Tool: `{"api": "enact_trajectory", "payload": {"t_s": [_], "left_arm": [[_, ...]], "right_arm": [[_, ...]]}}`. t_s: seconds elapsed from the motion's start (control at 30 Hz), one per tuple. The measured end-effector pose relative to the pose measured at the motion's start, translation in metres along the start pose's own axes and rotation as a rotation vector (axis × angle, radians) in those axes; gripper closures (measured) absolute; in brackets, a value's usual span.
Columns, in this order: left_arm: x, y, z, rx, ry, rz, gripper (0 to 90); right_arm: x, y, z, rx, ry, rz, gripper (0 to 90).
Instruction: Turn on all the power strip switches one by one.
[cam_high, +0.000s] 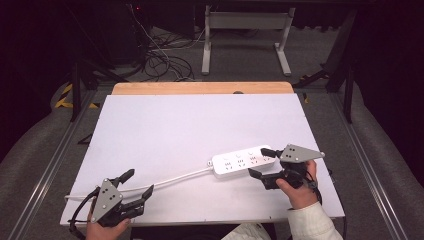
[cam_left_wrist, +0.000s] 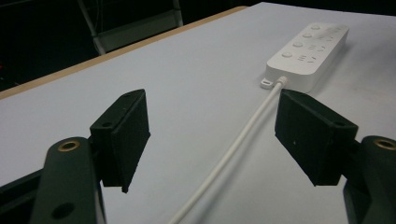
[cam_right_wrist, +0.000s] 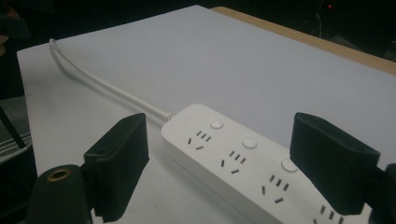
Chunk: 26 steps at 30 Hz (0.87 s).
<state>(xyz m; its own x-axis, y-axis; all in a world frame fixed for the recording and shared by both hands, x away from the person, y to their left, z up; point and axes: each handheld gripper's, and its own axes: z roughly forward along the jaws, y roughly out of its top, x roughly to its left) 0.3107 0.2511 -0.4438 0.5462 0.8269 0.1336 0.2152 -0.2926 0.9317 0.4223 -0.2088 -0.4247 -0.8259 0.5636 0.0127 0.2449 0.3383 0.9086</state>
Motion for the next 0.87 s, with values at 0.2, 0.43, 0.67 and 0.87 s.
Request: {"api": "enact_trajectory", "payload": {"t_s": [0.2, 0.43, 0.67, 0.87], "left_arm": [[0.000, -0.001, 0.000, 0.008, 0.005, 0.008, 26.8], [-0.001, -0.002, 0.000, 0.023, 0.006, 0.031, 26.5], [0.000, -0.004, 0.004, 0.049, -0.037, 0.000, 24.9], [0.007, -0.005, 0.006, 0.027, -0.075, -0.082, 24.7]], "right_arm": [[-0.002, -0.019, -0.004, 0.023, -0.020, -0.011, 11.8], [-0.004, -0.043, -0.006, 0.051, -0.034, 0.009, 11.8], [-0.011, -0.060, -0.006, 0.118, -0.075, 0.071, 11.6], [-0.010, -0.059, -0.002, 0.130, -0.110, 0.034, 10.7]]}}
